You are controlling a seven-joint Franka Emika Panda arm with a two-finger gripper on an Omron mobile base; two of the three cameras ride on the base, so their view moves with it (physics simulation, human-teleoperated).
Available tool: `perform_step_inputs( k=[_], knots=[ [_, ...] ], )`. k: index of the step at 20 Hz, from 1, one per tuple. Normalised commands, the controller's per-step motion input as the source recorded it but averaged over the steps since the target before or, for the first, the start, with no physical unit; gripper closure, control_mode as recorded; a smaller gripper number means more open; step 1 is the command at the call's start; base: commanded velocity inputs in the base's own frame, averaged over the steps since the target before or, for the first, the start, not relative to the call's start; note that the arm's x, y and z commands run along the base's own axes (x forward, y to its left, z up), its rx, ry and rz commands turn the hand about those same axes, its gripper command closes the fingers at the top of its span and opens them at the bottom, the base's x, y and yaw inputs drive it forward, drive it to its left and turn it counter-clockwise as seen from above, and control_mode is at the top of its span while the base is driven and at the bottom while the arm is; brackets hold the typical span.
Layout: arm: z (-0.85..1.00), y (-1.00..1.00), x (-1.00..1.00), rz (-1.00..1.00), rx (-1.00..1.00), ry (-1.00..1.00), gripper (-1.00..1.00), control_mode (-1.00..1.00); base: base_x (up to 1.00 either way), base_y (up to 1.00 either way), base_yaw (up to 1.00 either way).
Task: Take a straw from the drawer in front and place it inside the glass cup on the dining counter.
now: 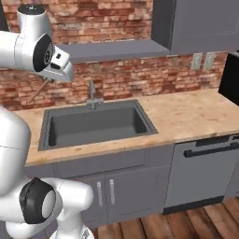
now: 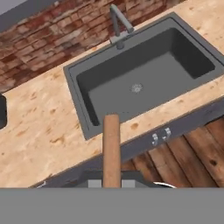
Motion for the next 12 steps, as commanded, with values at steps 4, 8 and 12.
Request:
perform_step_inputs(
  k=[4, 8, 12],
  knots=[
    [0.0, 0.0, 0.0, 0.0, 0.0, 0.0, 1.0, 1.0, -0.13, -0.23, -0.79],
    [0.0, 0.0, 0.0, 0.0, 0.0, 0.0, 1.0, 1.0, -0.07, -0.24, -0.76],
    [0.0, 0.0, 0.0, 0.0, 0.0, 0.0, 1.0, 1.0, -0.03, -0.2, -0.73]
  ],
)
